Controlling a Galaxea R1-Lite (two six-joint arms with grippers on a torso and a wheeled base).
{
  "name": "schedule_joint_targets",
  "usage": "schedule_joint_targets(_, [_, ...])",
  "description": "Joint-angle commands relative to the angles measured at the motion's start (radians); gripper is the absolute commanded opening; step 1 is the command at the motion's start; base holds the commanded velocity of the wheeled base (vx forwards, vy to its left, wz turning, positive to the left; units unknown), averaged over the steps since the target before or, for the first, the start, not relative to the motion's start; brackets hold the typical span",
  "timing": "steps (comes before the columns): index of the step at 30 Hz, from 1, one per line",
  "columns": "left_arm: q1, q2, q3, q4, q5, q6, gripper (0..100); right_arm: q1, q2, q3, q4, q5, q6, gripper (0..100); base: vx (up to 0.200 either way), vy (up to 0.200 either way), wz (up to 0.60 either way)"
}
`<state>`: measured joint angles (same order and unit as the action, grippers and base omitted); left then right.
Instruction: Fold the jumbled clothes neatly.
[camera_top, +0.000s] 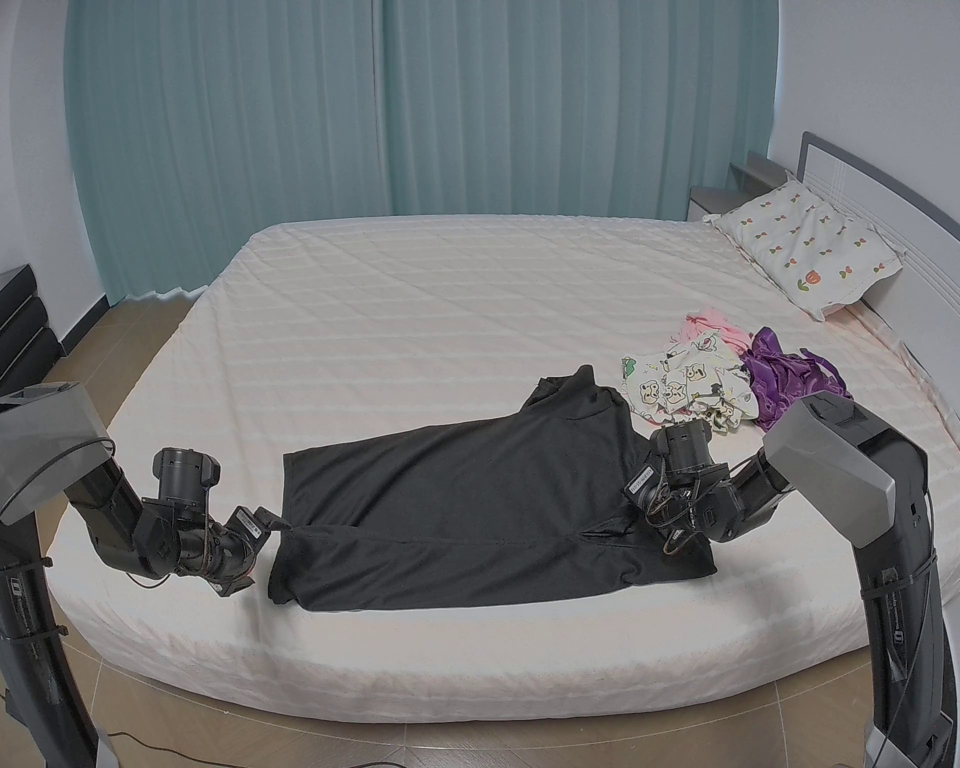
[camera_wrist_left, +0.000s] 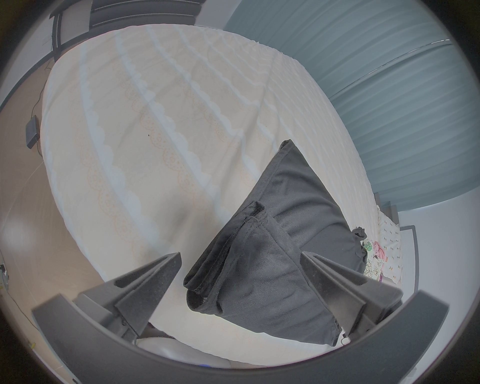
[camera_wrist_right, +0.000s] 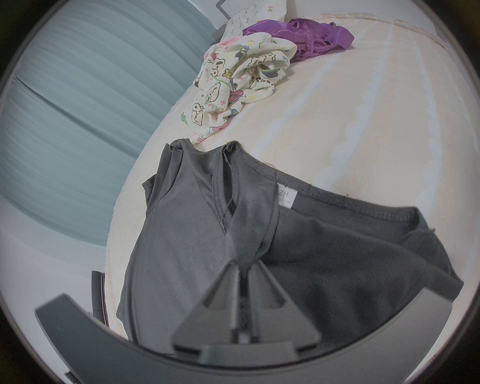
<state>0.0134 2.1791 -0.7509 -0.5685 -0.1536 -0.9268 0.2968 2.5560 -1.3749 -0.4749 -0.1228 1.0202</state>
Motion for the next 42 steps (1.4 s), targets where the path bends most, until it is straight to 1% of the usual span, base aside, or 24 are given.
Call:
schedule_joint_targets(1, [0.000,-0.001,0.002,-0.001,0.000,-0.001,100,-0.002,-0.025,0.008,-0.001,-0.005,0.000,0,0.000,0.000,0.00])
schedule_joint_targets(10, [0.000,-0.001,0.007,-0.001,0.000,-0.001,100,0.004,-0.128,0.117,0.002,-0.006,0.000,0,0.000,0.000,0.00])
schedule_joint_targets(15, [0.000,-0.002,0.007,-0.001,-0.001,0.000,100,0.030,-0.234,0.238,0.002,-0.011,-0.006,0,0.000,0.000,0.00])
schedule_joint_targets(17, [0.000,-0.002,0.008,-0.001,-0.001,-0.001,100,0.054,-0.269,0.286,0.001,-0.015,-0.006,0,0.000,0.000,0.00])
schedule_joint_targets(23, [0.000,-0.002,0.008,-0.001,-0.001,0.000,100,0.096,-0.329,0.402,-0.005,-0.072,-0.005,0,0.000,0.000,0.00])
schedule_joint_targets(26, [0.000,-0.002,0.008,-0.001,-0.001,0.000,100,0.107,-0.344,0.448,-0.004,-0.086,-0.003,0,0.000,0.000,0.00])
schedule_joint_targets(27, [0.000,-0.002,0.008,-0.001,-0.001,0.000,100,0.111,-0.349,0.464,-0.008,-0.087,-0.002,100,0.000,0.000,0.00])
schedule_joint_targets(34, [0.000,-0.002,0.008,-0.001,-0.001,0.000,100,0.145,-0.413,0.599,-0.018,-0.089,0.003,100,0.000,0.000,0.00])
schedule_joint_targets(37, [0.000,-0.002,0.008,-0.001,-0.001,0.000,100,0.127,-0.436,0.606,-0.018,-0.086,0.004,100,0.000,0.000,0.00])
schedule_joint_targets(42, [0.000,-0.002,0.008,-0.001,-0.001,0.000,100,0.061,-0.415,0.585,-0.027,-0.077,-0.020,100,0.000,0.000,0.00])
